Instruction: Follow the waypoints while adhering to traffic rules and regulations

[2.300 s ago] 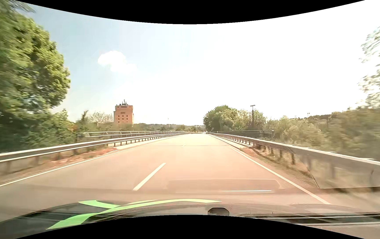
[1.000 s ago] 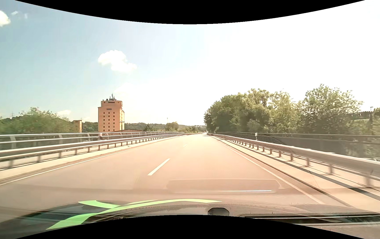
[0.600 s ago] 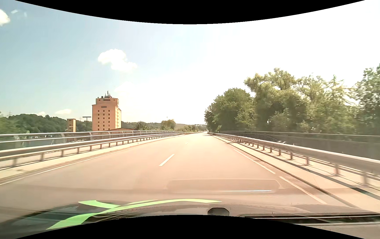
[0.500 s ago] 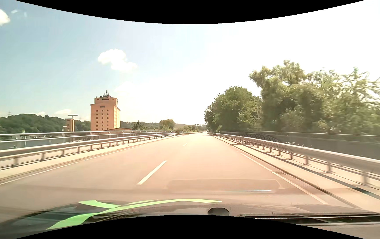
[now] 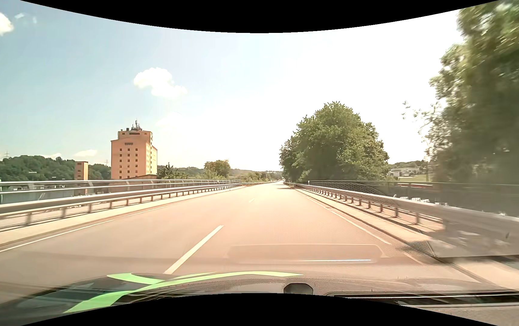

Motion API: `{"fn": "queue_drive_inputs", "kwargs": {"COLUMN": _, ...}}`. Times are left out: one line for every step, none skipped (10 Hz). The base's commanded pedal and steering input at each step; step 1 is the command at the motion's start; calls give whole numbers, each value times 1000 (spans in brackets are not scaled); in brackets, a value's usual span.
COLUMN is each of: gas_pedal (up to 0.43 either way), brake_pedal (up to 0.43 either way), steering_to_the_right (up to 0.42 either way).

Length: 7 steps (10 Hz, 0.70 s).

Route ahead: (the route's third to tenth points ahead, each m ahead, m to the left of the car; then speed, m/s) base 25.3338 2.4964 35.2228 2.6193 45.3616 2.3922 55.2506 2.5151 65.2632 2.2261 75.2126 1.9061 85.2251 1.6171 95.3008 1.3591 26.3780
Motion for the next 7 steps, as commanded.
{"fn": "queue_drive_inputs", "kwargs": {"gas_pedal": 209, "brake_pedal": 0, "steering_to_the_right": -2}}
{"fn": "queue_drive_inputs", "kwargs": {"gas_pedal": 197, "brake_pedal": 0, "steering_to_the_right": -2}}
{"fn": "queue_drive_inputs", "kwargs": {"gas_pedal": 177, "brake_pedal": 0, "steering_to_the_right": -2}}
{"fn": "queue_drive_inputs", "kwargs": {"gas_pedal": 169, "brake_pedal": 0, "steering_to_the_right": -2}}
{"fn": "queue_drive_inputs", "kwargs": {"gas_pedal": 169, "brake_pedal": 0, "steering_to_the_right": -2}}
{"fn": "queue_drive_inputs", "kwargs": {"gas_pedal": 177, "brake_pedal": 0, "steering_to_the_right": -2}}
{"fn": "queue_drive_inputs", "kwargs": {"gas_pedal": 209, "brake_pedal": 0, "steering_to_the_right": -2}}
